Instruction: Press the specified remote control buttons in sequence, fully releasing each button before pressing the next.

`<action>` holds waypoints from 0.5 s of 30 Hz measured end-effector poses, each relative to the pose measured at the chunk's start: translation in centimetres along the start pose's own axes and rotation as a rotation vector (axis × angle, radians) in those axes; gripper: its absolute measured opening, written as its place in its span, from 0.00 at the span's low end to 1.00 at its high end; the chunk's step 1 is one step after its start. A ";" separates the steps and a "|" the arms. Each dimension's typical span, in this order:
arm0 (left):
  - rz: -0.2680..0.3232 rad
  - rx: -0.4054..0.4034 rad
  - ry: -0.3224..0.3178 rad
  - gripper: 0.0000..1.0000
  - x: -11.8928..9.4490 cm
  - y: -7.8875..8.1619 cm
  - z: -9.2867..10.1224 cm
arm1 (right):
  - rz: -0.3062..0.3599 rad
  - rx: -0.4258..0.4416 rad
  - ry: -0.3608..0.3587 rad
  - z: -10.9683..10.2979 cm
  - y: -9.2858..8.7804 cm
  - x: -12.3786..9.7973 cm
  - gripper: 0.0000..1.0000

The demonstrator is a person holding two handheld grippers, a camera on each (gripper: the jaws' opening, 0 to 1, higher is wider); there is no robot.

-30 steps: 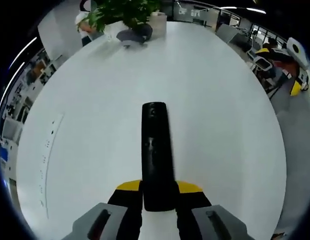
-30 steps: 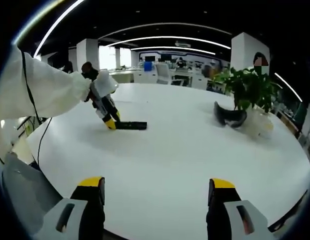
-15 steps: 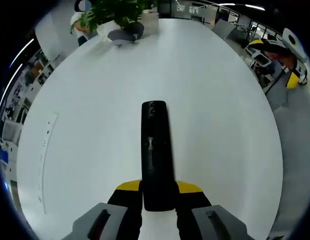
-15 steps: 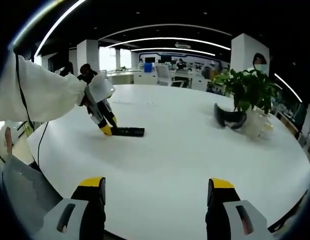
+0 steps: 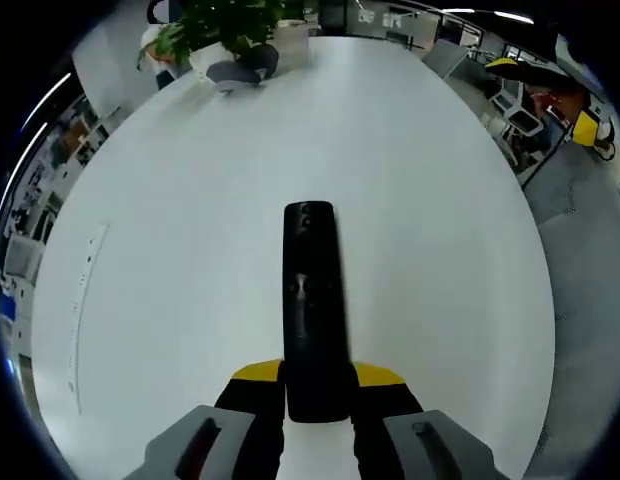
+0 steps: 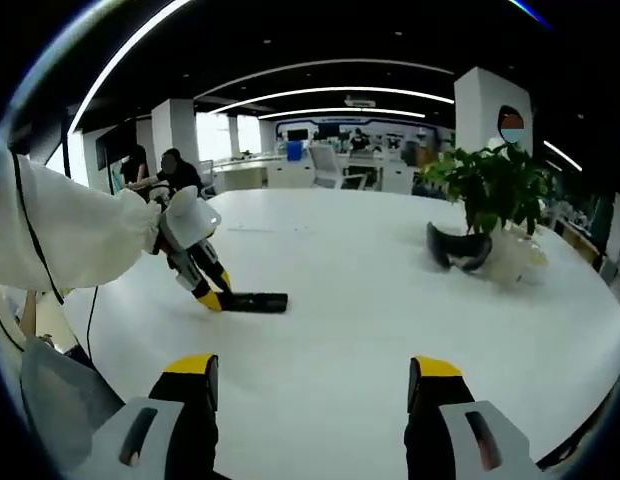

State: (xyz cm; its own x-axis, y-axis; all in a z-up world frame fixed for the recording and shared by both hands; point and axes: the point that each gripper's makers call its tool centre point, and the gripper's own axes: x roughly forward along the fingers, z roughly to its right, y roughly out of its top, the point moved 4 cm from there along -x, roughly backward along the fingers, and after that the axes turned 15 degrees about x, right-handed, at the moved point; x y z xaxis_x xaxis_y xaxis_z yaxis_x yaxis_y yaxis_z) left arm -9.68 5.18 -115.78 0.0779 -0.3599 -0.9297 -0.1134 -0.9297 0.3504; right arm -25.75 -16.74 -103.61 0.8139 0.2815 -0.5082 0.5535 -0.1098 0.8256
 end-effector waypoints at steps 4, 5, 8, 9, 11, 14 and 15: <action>-0.009 -0.010 0.000 0.24 0.0 0.1 0.6 | 0.017 -0.014 0.017 -0.6 0.8 -0.3 0.72; -0.010 -0.011 0.000 0.24 0.0 0.2 0.7 | 0.019 -0.016 0.019 -0.7 0.9 -0.3 0.71; -0.013 -0.015 0.001 0.24 0.0 0.3 1.4 | 0.018 -0.025 0.031 -1.1 1.0 -0.6 0.67; -0.013 -0.018 0.001 0.24 0.0 0.3 1.6 | 0.021 -0.027 0.032 -1.1 1.0 -0.7 0.66; -0.015 -0.020 0.002 0.24 0.0 0.4 1.9 | 0.021 -0.023 0.033 -1.3 1.0 -0.8 0.65; -0.018 -0.028 0.004 0.24 -0.1 0.6 2.6 | 0.024 -0.015 0.044 -1.4 1.0 -1.0 0.63; -0.017 -0.033 0.005 0.24 -0.1 0.6 2.9 | 0.020 -0.007 0.046 -1.5 1.0 -1.1 0.61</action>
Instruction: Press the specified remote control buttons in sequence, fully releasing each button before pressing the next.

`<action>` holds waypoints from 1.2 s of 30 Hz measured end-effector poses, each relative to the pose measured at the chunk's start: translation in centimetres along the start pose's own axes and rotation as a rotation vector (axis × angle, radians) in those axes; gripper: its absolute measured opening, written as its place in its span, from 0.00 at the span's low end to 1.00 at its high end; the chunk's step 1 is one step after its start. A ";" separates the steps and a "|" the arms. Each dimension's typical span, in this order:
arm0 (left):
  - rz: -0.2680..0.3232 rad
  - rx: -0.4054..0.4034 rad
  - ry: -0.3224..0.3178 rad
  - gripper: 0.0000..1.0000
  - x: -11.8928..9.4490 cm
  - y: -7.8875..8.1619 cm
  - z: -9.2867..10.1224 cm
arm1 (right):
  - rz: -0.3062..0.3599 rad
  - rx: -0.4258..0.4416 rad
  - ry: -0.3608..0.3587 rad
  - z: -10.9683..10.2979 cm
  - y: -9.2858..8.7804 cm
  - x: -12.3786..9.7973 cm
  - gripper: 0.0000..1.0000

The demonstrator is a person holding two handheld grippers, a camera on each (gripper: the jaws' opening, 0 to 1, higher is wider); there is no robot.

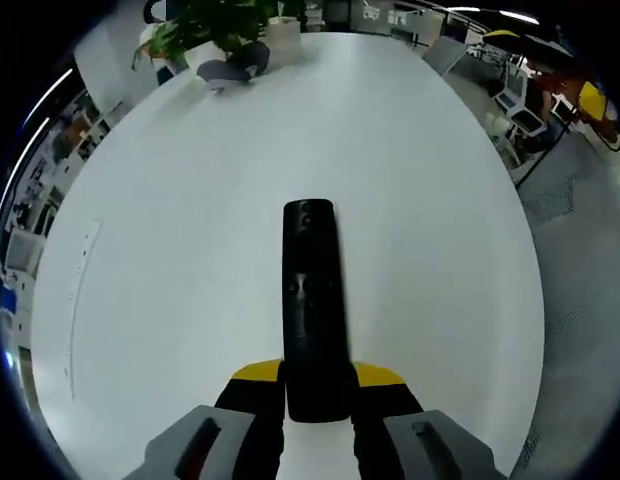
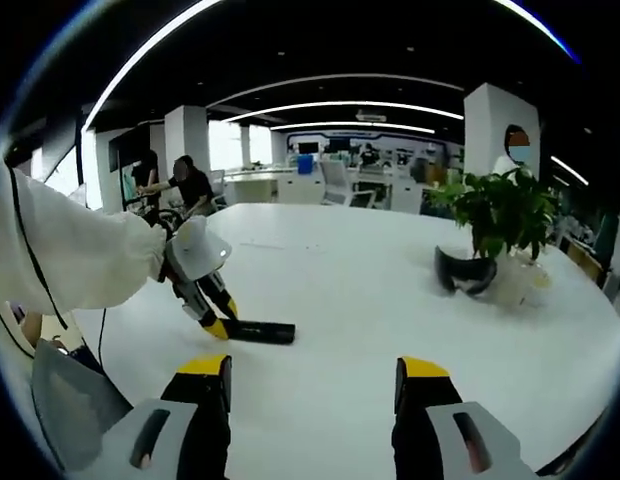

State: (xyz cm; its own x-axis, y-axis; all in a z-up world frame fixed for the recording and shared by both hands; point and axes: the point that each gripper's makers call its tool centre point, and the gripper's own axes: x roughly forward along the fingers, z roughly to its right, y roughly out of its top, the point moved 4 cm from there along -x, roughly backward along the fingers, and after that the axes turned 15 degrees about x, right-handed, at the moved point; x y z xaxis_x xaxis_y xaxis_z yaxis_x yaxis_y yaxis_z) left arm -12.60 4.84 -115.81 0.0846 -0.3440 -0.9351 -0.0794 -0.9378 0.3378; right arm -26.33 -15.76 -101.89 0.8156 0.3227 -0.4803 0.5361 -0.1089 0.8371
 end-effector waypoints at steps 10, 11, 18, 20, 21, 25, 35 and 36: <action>0.010 -0.002 0.001 0.24 -0.1 0.5 2.5 | -0.019 0.000 0.041 -0.8 -0.3 -0.4 0.48; 0.009 -0.005 0.001 0.24 -0.1 0.6 2.6 | -0.024 -0.001 0.044 -0.9 -0.4 -0.4 0.47; -0.002 -0.001 -0.003 0.24 -0.1 1.1 4.5 | -0.029 -0.011 0.056 -1.4 -0.5 -0.5 0.41; -0.002 0.003 -0.004 0.24 -0.1 1.2 4.8 | -0.037 -0.010 0.058 -1.6 -0.4 -0.5 0.35; -0.001 0.003 -0.006 0.24 -0.1 1.2 5.0 | -0.036 -0.011 0.062 -1.7 -0.3 -0.5 0.34; 0.007 0.007 -0.006 0.24 -0.2 1.4 6.0 | -0.041 -0.019 0.076 -2.2 -0.2 -0.4 0.30; -0.002 0.027 -0.013 0.24 -0.2 2.0 8.3 | -0.047 -0.056 0.079 -2.8 0.2 -0.4 0.22; -0.003 0.028 -0.014 0.24 -0.3 2.0 8.4 | -0.046 -0.058 0.075 -2.8 0.2 -0.4 0.21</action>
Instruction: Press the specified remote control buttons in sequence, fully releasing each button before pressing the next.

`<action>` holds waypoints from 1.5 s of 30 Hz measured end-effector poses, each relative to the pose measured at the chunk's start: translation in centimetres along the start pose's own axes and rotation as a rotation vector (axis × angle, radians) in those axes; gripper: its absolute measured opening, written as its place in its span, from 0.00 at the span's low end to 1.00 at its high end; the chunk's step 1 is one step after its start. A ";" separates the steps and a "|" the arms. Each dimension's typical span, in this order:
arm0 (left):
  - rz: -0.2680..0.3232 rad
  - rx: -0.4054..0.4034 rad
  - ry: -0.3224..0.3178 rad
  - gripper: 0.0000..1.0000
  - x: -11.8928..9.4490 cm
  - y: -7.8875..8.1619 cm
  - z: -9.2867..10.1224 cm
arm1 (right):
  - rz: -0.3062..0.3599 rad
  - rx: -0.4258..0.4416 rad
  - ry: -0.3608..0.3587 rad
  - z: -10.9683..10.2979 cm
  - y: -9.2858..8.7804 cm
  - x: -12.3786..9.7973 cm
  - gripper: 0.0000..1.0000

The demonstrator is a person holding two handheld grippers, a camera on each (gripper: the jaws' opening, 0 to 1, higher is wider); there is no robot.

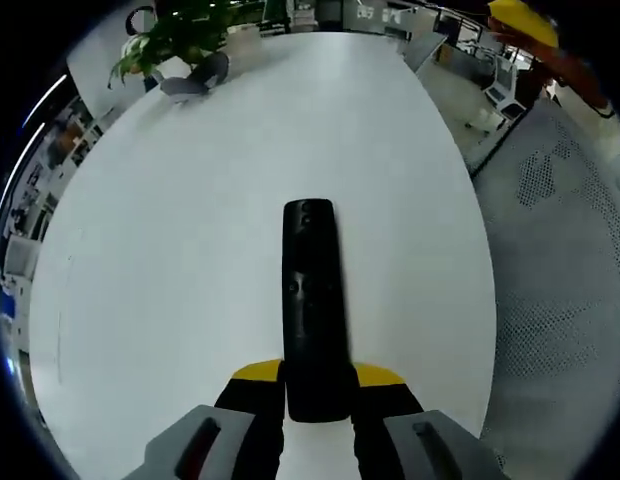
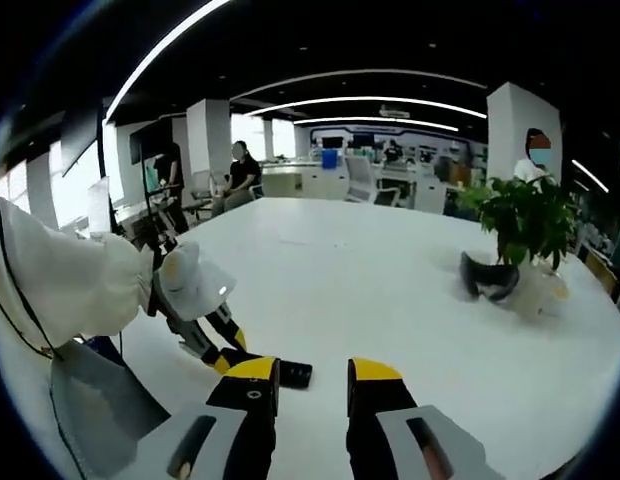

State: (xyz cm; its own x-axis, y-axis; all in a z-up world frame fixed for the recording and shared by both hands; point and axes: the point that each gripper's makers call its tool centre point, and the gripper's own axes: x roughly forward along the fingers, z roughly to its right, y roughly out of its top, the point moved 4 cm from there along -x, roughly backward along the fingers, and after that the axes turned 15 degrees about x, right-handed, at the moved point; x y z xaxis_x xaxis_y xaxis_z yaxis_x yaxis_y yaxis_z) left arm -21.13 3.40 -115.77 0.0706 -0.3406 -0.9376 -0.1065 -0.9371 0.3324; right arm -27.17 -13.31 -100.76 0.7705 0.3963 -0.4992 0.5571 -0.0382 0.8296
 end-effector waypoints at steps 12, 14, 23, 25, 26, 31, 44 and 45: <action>0.003 0.006 -0.002 0.24 -0.1 0.3 1.8 | -0.017 -0.021 0.018 -0.2 0.5 0.5 0.10; 0.014 0.008 0.002 0.24 -0.1 0.4 2.2 | -0.034 -0.030 0.022 -0.4 0.4 0.8 0.07; 0.046 0.004 0.013 0.24 -0.1 0.7 3.5 | -0.128 -0.079 0.036 -0.4 -1.4 3.2 0.00; 0.045 0.007 0.011 0.24 -0.1 0.8 3.8 | -0.143 -0.085 0.040 -0.3 -1.7 3.6 0.00; 0.042 0.012 0.009 0.24 -0.1 0.9 4.0 | -0.158 -0.083 0.044 -0.3 -2.0 3.9 0.00; 0.029 0.032 -0.003 0.24 -0.1 1.2 4.7 | -0.227 -0.087 0.069 -0.3 -3.3 4.8 0.00; 0.025 0.049 -0.017 0.24 -0.1 1.4 5.3 | -0.533 -0.010 0.101 0.1 -7.5 7.3 0.00; 0.033 0.048 -0.017 0.24 -0.1 1.4 5.4 | -0.559 0.004 0.102 0.2 -7.8 7.5 0.00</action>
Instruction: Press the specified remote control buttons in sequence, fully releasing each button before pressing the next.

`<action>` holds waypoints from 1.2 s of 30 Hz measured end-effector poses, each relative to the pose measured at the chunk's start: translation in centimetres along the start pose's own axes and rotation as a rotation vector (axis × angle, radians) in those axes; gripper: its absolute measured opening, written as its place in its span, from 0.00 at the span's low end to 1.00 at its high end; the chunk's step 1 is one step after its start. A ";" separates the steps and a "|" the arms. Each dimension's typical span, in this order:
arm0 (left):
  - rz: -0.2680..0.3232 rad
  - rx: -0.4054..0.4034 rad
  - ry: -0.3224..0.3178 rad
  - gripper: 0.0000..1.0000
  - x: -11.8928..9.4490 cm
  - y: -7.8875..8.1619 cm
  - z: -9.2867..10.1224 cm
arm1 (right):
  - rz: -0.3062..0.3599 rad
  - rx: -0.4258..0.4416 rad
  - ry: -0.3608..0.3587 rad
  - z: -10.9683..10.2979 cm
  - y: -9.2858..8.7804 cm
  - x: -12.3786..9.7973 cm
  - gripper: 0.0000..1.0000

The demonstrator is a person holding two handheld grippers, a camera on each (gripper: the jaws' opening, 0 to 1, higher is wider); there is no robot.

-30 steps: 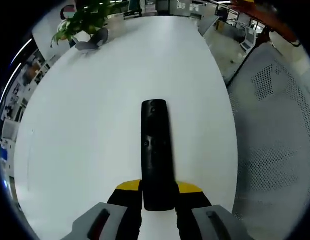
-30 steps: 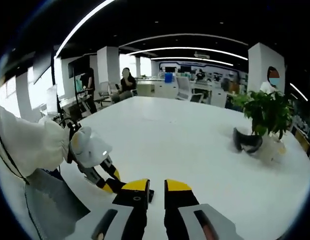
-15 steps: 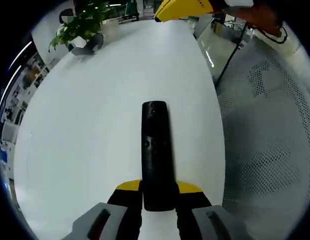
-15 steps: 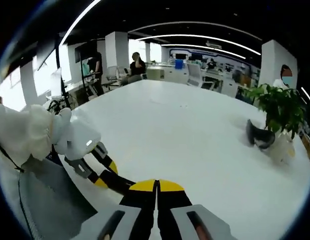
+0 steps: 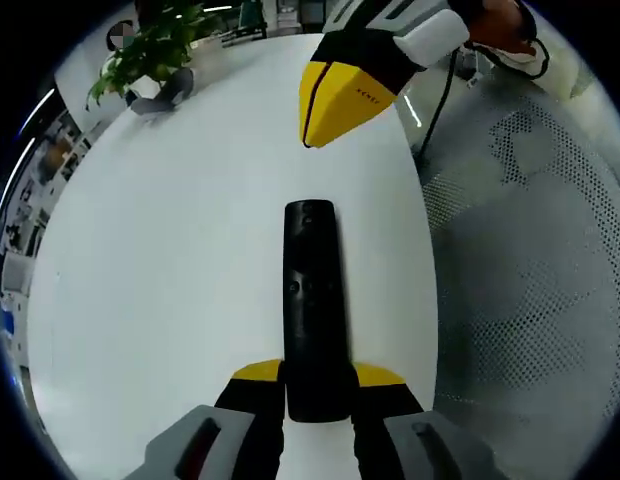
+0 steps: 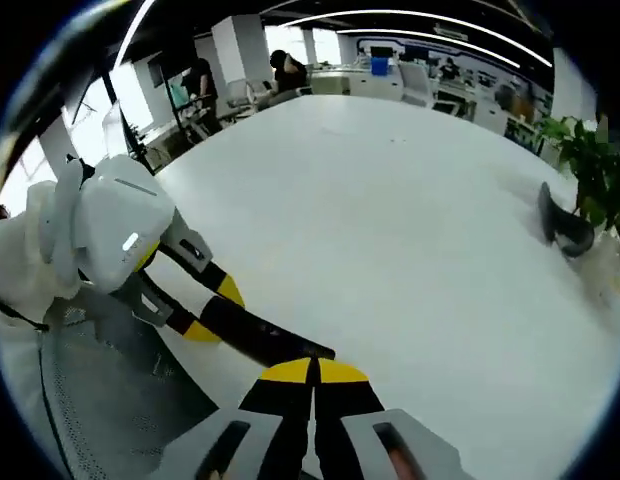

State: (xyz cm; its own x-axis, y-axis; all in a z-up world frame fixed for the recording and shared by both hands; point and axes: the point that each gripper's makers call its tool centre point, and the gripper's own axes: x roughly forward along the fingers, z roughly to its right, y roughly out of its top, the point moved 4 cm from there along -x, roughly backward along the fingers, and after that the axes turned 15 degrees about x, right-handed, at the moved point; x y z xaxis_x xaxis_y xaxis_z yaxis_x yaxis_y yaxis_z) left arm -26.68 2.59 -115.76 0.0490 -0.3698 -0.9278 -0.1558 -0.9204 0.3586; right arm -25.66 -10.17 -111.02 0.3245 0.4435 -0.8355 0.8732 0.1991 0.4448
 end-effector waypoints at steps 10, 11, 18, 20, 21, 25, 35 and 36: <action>0.011 -0.004 0.001 0.24 0.1 0.4 0.7 | -0.143 0.076 0.004 0.6 -1.5 2.2 0.00; 0.010 -0.006 0.002 0.24 0.1 0.4 0.8 | -0.139 0.074 0.003 0.4 -1.4 2.1 0.00; 0.006 -0.004 0.002 0.24 0.1 0.5 1.1 | -0.179 0.090 -0.001 0.4 -1.7 2.4 0.00; 0.004 -0.003 0.002 0.24 0.1 0.5 1.1 | -0.191 0.087 -0.001 0.3 -1.9 2.5 0.00; 0.002 -0.001 0.001 0.24 0.2 0.5 1.1 | -0.193 0.082 -0.006 0.3 -1.9 2.6 0.00; 0.005 0.000 0.000 0.24 0.2 0.5 1.1 | -0.204 0.067 -0.013 0.3 -2.1 2.9 0.00; 0.015 -0.003 -0.004 0.24 0.2 0.5 1.1 | -0.213 0.100 -0.008 0.6 -2.0 3.1 0.00; 0.017 -0.002 -0.002 0.24 0.1 0.5 1.1 | -0.213 0.124 -0.003 0.7 -2.0 3.1 0.00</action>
State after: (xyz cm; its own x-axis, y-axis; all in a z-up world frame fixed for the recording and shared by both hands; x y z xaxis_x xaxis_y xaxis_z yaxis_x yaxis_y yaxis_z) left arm -27.88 2.24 -115.83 0.0441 -0.3854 -0.9217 -0.1545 -0.9141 0.3748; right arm -26.13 -9.80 -114.70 0.1290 0.4006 -0.9071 0.9601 0.1786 0.2154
